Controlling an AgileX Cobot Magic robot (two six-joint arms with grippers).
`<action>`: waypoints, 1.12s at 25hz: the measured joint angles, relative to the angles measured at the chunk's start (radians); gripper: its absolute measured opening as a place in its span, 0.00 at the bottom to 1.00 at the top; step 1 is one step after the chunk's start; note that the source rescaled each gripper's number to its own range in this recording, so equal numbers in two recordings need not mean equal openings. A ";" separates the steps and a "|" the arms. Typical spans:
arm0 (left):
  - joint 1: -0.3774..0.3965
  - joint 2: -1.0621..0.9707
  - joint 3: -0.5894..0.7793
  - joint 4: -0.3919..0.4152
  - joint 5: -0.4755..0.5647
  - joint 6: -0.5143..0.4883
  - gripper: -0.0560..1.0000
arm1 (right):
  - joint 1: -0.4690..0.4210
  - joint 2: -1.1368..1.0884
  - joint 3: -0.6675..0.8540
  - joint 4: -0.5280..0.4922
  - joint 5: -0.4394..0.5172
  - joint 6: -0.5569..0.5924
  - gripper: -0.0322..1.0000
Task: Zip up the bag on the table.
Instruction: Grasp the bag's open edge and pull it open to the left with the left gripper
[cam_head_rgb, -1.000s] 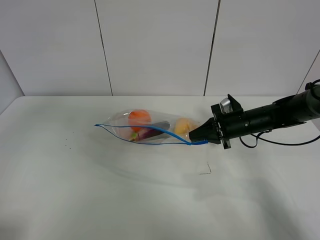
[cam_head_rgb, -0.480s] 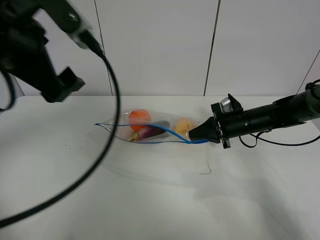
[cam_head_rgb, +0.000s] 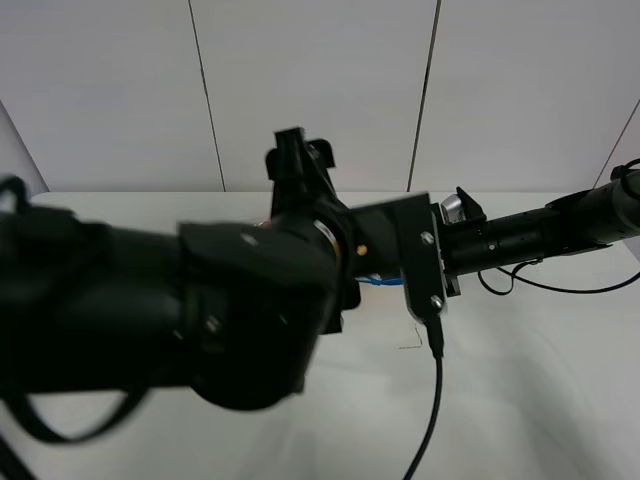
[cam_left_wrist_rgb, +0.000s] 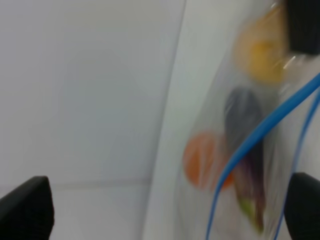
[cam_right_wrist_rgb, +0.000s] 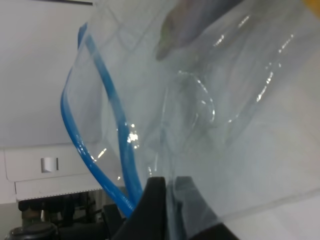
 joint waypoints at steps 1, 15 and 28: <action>-0.018 0.027 0.000 0.047 0.009 -0.037 1.00 | 0.000 0.000 0.000 0.002 0.000 0.001 0.03; -0.036 0.304 0.000 0.339 -0.010 -0.323 1.00 | 0.000 0.000 0.000 0.002 0.000 0.030 0.03; 0.034 0.313 0.000 0.341 -0.077 -0.353 0.92 | 0.000 0.000 0.000 -0.012 0.000 0.035 0.03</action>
